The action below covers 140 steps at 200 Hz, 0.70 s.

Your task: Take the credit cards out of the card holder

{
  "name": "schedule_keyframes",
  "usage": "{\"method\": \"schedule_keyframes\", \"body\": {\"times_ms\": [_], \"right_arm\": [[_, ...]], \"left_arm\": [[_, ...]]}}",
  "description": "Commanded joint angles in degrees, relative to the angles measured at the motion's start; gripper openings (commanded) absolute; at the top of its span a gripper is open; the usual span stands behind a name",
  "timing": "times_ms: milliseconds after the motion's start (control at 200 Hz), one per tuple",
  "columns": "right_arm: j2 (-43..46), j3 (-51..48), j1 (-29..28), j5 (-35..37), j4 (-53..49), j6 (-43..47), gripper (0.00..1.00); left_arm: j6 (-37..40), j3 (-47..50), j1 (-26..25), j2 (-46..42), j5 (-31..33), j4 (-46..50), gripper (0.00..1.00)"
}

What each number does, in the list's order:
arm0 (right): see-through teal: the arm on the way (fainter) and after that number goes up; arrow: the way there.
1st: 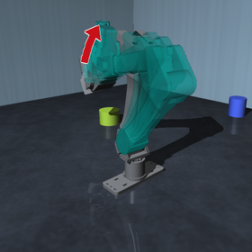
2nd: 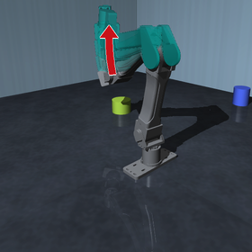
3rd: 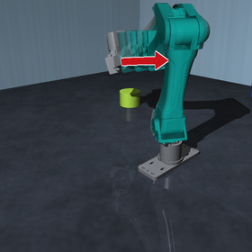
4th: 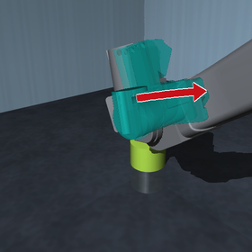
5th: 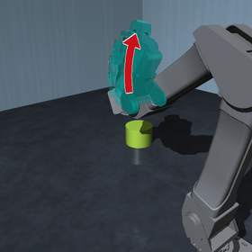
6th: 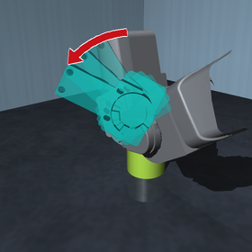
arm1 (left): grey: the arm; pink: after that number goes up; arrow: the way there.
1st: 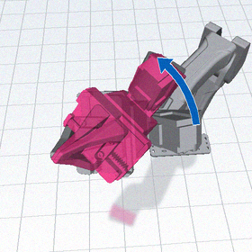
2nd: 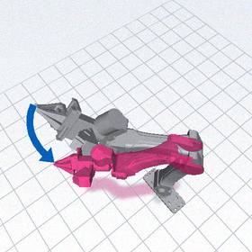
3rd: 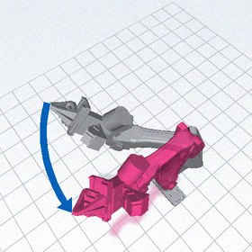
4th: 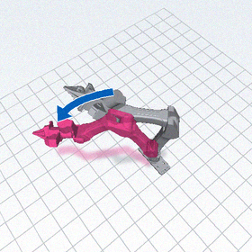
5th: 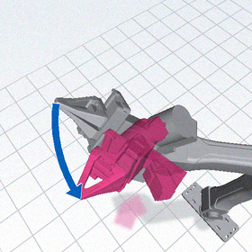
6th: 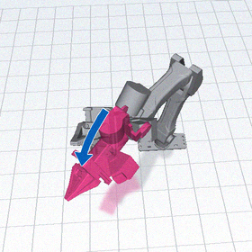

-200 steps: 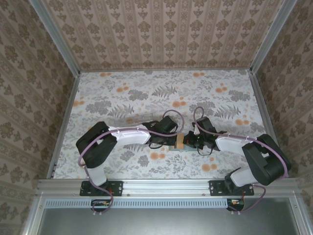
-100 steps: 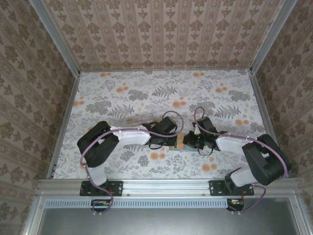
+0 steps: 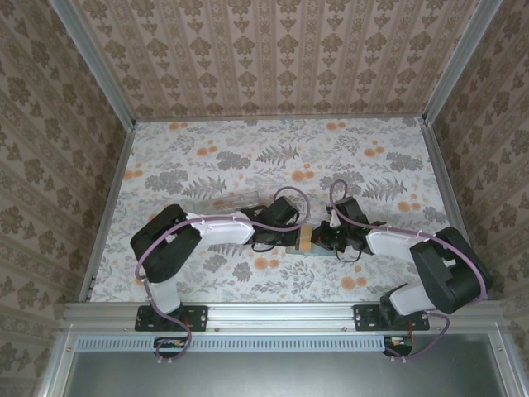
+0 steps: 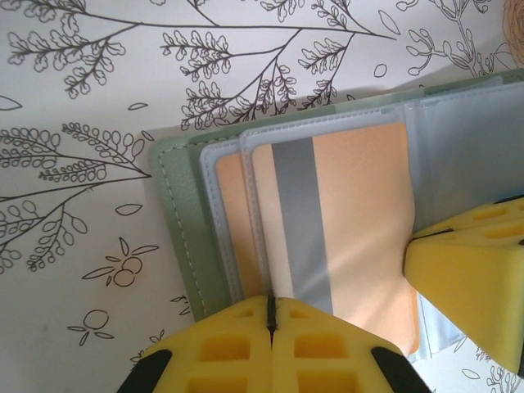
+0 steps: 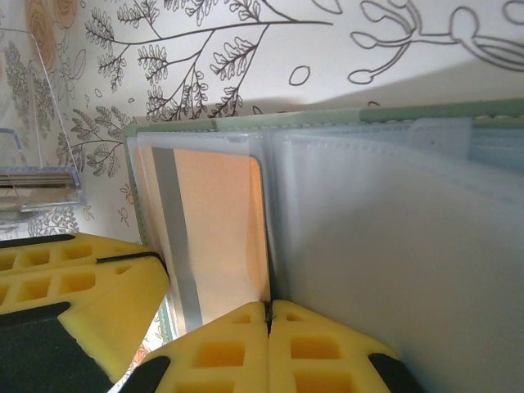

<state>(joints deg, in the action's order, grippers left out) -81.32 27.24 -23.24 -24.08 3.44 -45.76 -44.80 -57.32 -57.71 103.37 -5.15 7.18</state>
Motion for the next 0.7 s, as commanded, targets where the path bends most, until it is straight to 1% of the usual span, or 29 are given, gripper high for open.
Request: {"method": "schedule_keyframes", "body": {"times_ms": [0, 40, 80, 260, 310, 335, 360, 405, 465, 515, 695], "right_arm": [[1.3, -1.0, 1.5, 1.1, -4.9, 1.8, 0.0], [1.2, -0.8, 1.7, 1.3, -5.7, 2.1, 0.0], [3.2, -0.7, 1.9, 1.4, -6.4, 2.4, 0.0], [3.0, -0.9, 2.3, 0.1, -5.5, 2.6, 0.0], [2.8, -0.9, 2.2, -0.5, -4.9, 2.6, 0.08], [2.6, -0.9, 2.2, -0.8, -4.7, 2.6, 0.1], [2.6, -0.9, 2.2, -0.9, -4.6, 2.6, 0.09], [2.5, -0.8, 2.2, -0.8, -4.6, 2.6, 0.03], [2.7, -0.8, 2.2, -0.3, -5.1, 2.9, 0.03], [2.7, -0.8, 2.2, -0.3, -5.3, 3.0, 0.0], [3.0, -0.6, 2.2, 0.9, -7.0, 3.6, 0.0]], "left_arm": [[-0.8, 2.3, 0.7, 0.8, 0.9, 4.2, 0.0], [-0.9, 2.2, 0.7, 0.8, 0.9, 4.3, 0.0], [-0.9, 2.4, 0.8, 0.8, 0.9, 4.3, 0.0], [-0.9, 2.3, 0.9, 0.8, 0.6, 4.0, 0.0], [-0.8, 2.2, 0.9, 0.8, 0.4, 3.9, 0.0], [-0.8, 2.2, 0.8, 0.8, 0.3, 3.7, 0.0], [-0.7, 2.1, 0.8, 0.8, 0.3, 3.7, 0.0], [-0.7, 1.9, 0.7, 0.8, 0.3, 4.0, 0.0], [-0.7, 1.9, 0.7, 0.7, 0.3, 4.0, 0.0], [-0.7, 2.0, 0.7, 0.6, 0.4, 4.0, 0.0], [-0.6, 1.9, 0.8, 0.5, 0.4, 4.1, 0.0]]}}
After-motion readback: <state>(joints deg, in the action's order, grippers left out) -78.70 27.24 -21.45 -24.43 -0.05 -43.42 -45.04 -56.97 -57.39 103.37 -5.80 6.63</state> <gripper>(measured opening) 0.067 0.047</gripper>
